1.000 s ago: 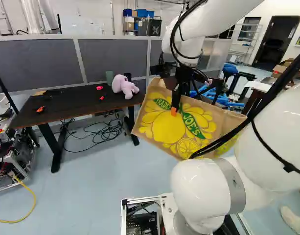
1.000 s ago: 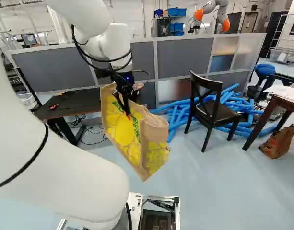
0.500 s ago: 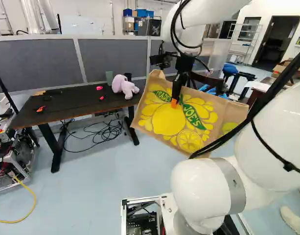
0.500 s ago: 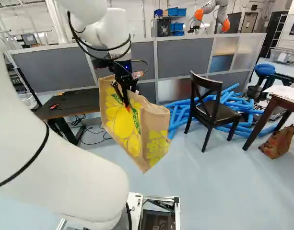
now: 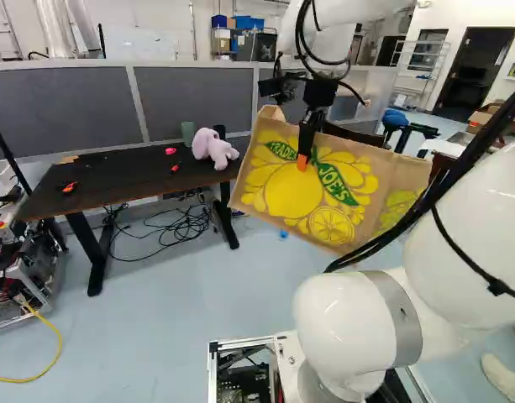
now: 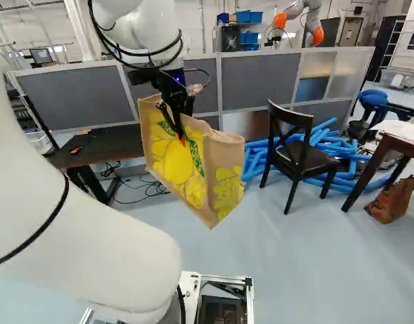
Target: Pick up the bag on the ground and place it on the table
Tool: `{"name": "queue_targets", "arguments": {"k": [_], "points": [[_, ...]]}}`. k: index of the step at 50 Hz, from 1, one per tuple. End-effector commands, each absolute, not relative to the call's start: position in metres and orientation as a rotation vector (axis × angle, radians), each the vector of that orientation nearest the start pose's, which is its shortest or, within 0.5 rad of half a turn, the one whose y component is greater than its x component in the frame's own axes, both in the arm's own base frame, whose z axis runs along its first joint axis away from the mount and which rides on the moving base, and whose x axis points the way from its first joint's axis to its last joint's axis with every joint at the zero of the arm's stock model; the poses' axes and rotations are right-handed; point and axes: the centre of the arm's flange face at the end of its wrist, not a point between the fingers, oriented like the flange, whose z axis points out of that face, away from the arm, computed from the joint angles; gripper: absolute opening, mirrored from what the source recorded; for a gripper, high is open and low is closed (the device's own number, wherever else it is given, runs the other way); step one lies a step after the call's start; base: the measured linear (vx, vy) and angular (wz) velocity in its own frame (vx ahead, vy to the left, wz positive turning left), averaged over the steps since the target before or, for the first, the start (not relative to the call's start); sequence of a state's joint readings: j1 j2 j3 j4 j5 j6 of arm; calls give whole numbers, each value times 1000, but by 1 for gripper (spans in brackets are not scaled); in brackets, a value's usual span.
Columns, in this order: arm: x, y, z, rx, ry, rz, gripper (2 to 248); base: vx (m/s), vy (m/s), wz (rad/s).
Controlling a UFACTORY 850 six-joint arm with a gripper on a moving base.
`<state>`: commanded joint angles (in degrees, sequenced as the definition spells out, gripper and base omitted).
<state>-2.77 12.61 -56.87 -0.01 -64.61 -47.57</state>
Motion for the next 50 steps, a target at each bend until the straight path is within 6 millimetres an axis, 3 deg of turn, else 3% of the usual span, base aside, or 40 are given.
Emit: {"name": "queue_targets", "arguments": {"k": [25,50], "points": [[372,-18,652,-2940,-1212,-139,21,-1,1,5],[372,-18,652,-2940,-1212,-139,21,-4,48,233]]}}
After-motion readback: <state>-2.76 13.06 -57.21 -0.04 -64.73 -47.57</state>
